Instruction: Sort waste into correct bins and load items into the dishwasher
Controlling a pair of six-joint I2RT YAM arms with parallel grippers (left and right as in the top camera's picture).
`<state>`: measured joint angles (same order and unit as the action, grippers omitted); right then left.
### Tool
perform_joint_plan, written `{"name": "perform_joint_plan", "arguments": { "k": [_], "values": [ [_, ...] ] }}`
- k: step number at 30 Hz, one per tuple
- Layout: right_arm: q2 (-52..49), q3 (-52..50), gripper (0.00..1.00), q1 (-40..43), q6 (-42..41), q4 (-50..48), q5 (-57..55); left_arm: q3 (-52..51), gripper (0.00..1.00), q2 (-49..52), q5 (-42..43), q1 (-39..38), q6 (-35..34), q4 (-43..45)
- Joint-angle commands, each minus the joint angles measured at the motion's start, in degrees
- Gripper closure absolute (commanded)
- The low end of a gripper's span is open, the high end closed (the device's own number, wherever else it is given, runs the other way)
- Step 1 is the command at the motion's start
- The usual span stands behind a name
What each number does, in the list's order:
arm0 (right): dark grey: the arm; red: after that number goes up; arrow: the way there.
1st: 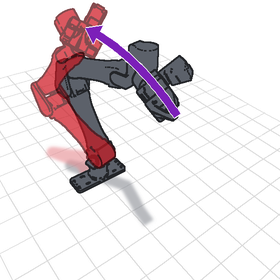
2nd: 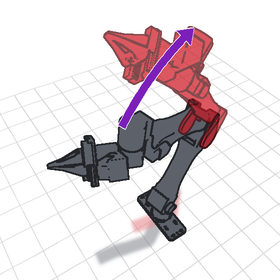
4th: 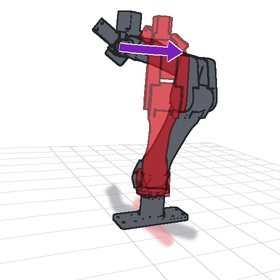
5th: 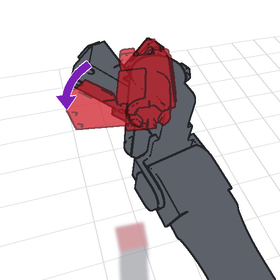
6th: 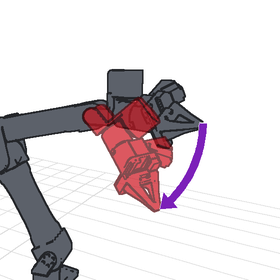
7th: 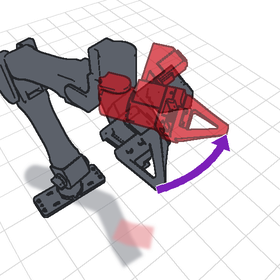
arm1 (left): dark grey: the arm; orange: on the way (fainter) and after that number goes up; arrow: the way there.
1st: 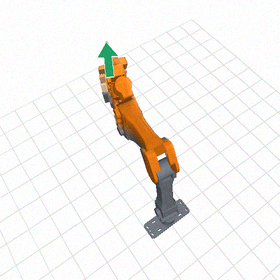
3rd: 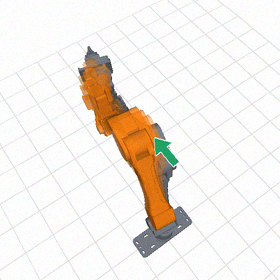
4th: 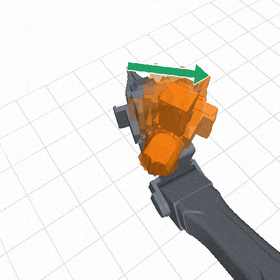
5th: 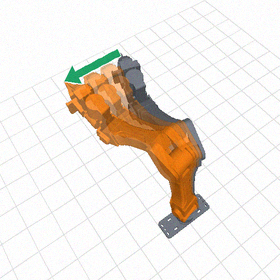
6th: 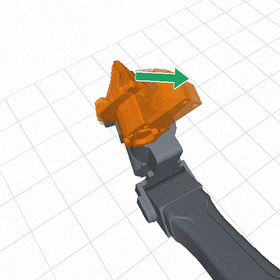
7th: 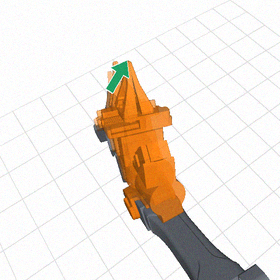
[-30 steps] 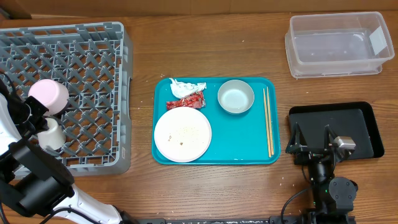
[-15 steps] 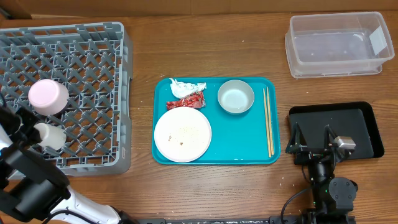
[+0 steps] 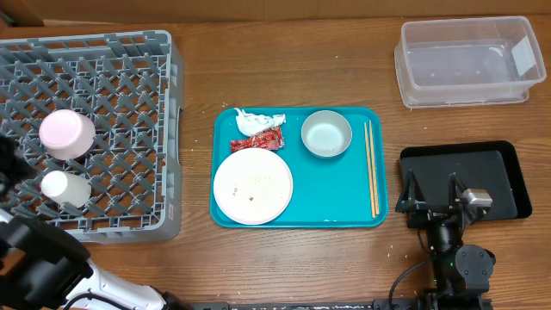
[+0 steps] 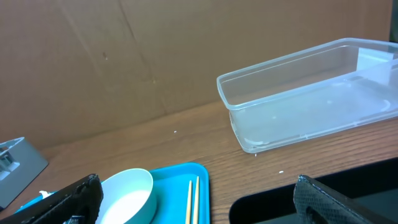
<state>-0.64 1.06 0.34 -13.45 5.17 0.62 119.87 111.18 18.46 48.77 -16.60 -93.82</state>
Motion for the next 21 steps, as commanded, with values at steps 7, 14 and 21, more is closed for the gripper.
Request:
{"name": "perform_joint_plan", "arguments": {
  "k": [7, 14, 21],
  "values": [
    [0.48, -0.59, 0.0, 0.15, 0.2, -0.31, -0.59, 16.02, 0.93, -2.64, 16.37, -16.22, 0.2, -0.39],
    [0.48, -0.59, 0.0, 0.15, 0.2, -0.33, -0.59, 15.89, 0.69, -1.75, 11.58, -43.12, 0.35, 9.99],
    [0.48, -0.59, 0.0, 0.15, 0.2, -0.33, -0.59, 15.61, 0.15, 2.38, -7.45, -69.48, 7.5, 18.71]
  ]
}}
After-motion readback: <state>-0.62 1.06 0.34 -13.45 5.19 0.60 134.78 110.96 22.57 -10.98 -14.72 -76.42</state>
